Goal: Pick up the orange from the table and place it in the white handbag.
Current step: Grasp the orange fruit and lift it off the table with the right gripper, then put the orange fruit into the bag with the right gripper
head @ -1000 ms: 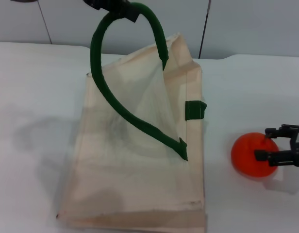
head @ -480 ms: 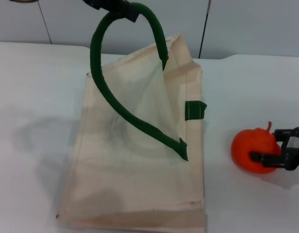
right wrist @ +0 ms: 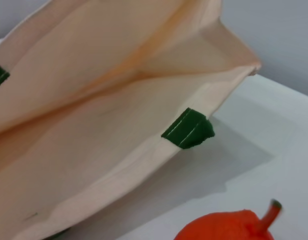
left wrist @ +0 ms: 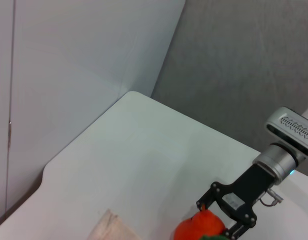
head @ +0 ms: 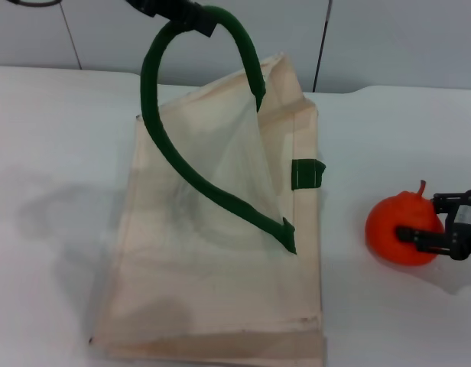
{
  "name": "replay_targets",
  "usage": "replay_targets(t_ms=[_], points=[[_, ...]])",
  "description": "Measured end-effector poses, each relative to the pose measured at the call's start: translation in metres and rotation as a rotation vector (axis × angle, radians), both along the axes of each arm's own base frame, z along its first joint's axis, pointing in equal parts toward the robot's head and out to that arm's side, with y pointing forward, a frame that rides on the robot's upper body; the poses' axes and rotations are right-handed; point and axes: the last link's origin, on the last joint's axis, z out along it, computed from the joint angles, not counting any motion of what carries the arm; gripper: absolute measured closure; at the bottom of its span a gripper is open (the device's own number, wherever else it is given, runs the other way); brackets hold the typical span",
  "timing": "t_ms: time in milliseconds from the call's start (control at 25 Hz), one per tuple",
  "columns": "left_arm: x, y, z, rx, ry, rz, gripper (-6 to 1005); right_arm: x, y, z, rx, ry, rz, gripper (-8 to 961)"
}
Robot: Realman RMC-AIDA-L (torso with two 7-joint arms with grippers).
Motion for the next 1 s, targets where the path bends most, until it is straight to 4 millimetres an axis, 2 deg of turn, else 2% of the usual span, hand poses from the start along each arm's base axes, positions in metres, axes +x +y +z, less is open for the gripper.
replay_targets(t_ms=[360, 520, 760, 1000], points=[[-0.001, 0.0, -0.001, -0.004, 0.0, -0.013, 868, -0.003, -0.001, 0.005, 0.036, 0.05, 0.028, 429], [0.012, 0.001, -0.008, -0.063, 0.01, -0.074, 869, 0.0, -0.001, 0.013, 0.09, 0.08, 0.012, 448], [0.032, 0.006, -0.001, -0.063, 0.051, -0.168, 868, 0.004, 0.003, 0.029, 0.201, 0.132, -0.002, 507], [0.054, 0.008, -0.004, -0.103, 0.116, -0.276, 869, -0.004, 0.001, 0.04, 0.219, 0.202, 0.039, 559]])
